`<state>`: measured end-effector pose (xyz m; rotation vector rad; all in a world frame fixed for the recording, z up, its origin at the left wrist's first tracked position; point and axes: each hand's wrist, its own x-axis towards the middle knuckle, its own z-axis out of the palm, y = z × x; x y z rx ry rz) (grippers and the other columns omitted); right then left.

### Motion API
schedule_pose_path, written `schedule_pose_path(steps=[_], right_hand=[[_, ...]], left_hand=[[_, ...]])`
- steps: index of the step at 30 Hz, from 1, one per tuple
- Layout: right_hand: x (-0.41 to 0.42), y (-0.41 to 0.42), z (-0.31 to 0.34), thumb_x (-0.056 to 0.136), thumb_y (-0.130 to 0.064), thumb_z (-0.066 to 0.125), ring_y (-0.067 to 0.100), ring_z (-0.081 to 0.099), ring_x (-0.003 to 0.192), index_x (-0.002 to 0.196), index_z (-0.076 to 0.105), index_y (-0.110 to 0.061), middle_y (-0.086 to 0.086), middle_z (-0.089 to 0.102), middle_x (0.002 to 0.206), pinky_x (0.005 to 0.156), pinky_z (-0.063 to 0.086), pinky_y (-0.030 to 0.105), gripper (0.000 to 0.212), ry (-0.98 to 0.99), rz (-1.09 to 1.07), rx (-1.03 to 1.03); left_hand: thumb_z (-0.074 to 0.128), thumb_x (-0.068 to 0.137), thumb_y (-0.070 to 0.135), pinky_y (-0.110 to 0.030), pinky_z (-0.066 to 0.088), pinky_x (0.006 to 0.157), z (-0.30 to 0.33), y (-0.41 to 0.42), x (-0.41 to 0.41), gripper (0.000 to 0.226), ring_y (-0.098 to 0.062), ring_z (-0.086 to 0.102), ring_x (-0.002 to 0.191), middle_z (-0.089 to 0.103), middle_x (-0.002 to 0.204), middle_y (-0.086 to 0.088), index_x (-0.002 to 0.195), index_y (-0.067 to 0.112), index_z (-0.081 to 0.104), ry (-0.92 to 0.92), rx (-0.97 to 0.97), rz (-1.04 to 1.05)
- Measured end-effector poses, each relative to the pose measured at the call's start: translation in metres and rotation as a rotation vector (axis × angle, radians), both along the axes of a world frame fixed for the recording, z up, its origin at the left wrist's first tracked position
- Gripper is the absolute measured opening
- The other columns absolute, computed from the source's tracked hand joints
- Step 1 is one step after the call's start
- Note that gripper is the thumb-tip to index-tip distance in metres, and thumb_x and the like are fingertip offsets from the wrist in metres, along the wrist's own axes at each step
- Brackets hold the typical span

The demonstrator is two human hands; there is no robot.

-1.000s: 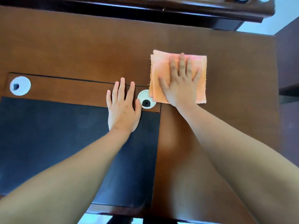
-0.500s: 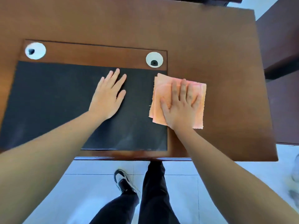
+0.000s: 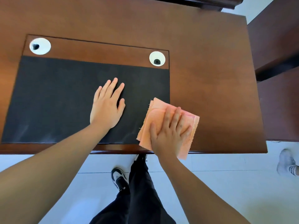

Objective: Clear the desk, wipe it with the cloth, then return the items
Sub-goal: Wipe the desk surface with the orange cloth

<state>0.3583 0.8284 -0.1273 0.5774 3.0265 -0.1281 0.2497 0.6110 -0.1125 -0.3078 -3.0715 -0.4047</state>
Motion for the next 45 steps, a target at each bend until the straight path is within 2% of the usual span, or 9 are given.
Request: schedule_pose_path(steps=[4, 7, 10, 13, 16, 20, 25, 40, 45], right_hand=[[-0.018, 0.005, 0.002, 0.102, -0.067, 0.024, 0.039, 0.012, 0.162, 0.169, 0.013, -0.025, 0.010, 0.004, 0.178, 0.123, 0.009, 0.072, 0.080, -0.001, 0.059, -0.005], [-0.047, 0.009, 0.003, 0.103, -0.069, 0.022, 0.037, 0.009, 0.163, 0.170, 0.007, -0.027, 0.007, 0.001, 0.178, 0.124, 0.007, 0.072, 0.080, -0.013, 0.111, -0.030], [-0.078, 0.013, 0.002, 0.103, -0.070, 0.020, 0.035, 0.004, 0.164, 0.170, 0.004, -0.029, 0.005, -0.003, 0.178, 0.125, 0.003, 0.071, 0.080, -0.010, 0.156, -0.042], [-0.105, 0.017, 0.001, 0.103, -0.070, 0.022, 0.034, 0.001, 0.164, 0.170, 0.005, -0.029, 0.005, -0.004, 0.178, 0.125, 0.002, 0.070, 0.080, -0.016, 0.182, -0.044], [-0.132, 0.020, -0.001, 0.102, -0.070, 0.023, 0.033, -0.002, 0.164, 0.170, 0.004, -0.030, 0.005, -0.005, 0.178, 0.125, 0.003, 0.071, 0.081, -0.023, 0.207, -0.048], [-0.168, 0.022, 0.001, 0.101, -0.071, 0.023, 0.030, -0.006, 0.164, 0.170, 0.003, -0.030, 0.003, -0.008, 0.178, 0.125, 0.000, 0.070, 0.083, -0.036, 0.233, -0.063], [-0.216, 0.025, 0.004, 0.101, -0.071, 0.023, 0.030, -0.006, 0.164, 0.170, -0.001, -0.030, 0.002, -0.009, 0.178, 0.125, -0.001, 0.070, 0.084, -0.043, 0.285, -0.080], [-0.374, 0.020, 0.004, 0.101, -0.073, 0.023, 0.027, -0.007, 0.164, 0.169, 0.004, -0.035, 0.000, -0.007, 0.178, 0.126, 0.000, 0.070, 0.080, -0.038, 0.468, -0.071], [-0.435, 0.008, 0.005, 0.101, -0.075, 0.016, 0.030, -0.006, 0.164, 0.169, 0.005, -0.034, 0.001, -0.007, 0.178, 0.126, 0.000, 0.070, 0.080, -0.040, 0.435, -0.068]], left_hand=[[0.041, 0.107, 0.039, -0.046, 0.023, 0.127, 0.001, -0.002, -0.003, 0.052, -0.025, 0.031, 0.155, 0.037, 0.167, -0.004, 0.157, 0.024, 0.045, 0.031, 0.033, 0.008], [0.056, 0.102, 0.032, -0.047, 0.033, 0.116, 0.006, -0.003, -0.019, 0.043, -0.028, 0.047, 0.139, 0.051, 0.152, -0.003, 0.143, 0.023, 0.059, 0.052, 0.099, 0.047], [0.060, 0.100, 0.026, -0.047, 0.038, 0.110, 0.012, -0.008, -0.046, 0.036, -0.030, 0.052, 0.129, 0.055, 0.139, -0.004, 0.136, 0.021, 0.063, 0.046, 0.142, 0.096], [0.057, 0.103, 0.028, -0.048, 0.031, 0.118, 0.013, -0.017, -0.074, 0.042, -0.031, 0.044, 0.141, 0.048, 0.153, -0.007, 0.144, 0.020, 0.058, 0.014, 0.118, 0.147], [0.050, 0.107, 0.034, -0.049, 0.017, 0.128, 0.011, -0.026, -0.103, 0.051, -0.031, 0.026, 0.156, 0.029, 0.169, -0.009, 0.156, 0.023, 0.045, -0.021, 0.079, 0.206], [0.038, 0.109, 0.040, -0.049, 0.003, 0.131, 0.008, -0.031, -0.137, 0.059, -0.028, 0.008, 0.162, 0.010, 0.176, -0.008, 0.165, 0.025, 0.028, -0.033, 0.019, 0.272], [0.029, 0.111, 0.042, -0.050, 0.004, 0.131, 0.000, -0.027, -0.144, 0.059, -0.025, 0.004, 0.163, 0.007, 0.177, -0.004, 0.167, 0.026, 0.019, -0.092, -0.010, 0.304], [0.030, 0.108, 0.043, -0.051, 0.010, 0.131, -0.008, -0.028, -0.150, 0.061, -0.022, 0.007, 0.163, 0.010, 0.176, -0.001, 0.166, 0.028, 0.024, -0.089, -0.030, 0.343], [0.034, 0.107, 0.041, -0.052, 0.011, 0.130, -0.012, -0.029, -0.151, 0.062, -0.023, 0.009, 0.163, 0.011, 0.176, -0.002, 0.166, 0.026, 0.025, -0.073, -0.036, 0.340]])
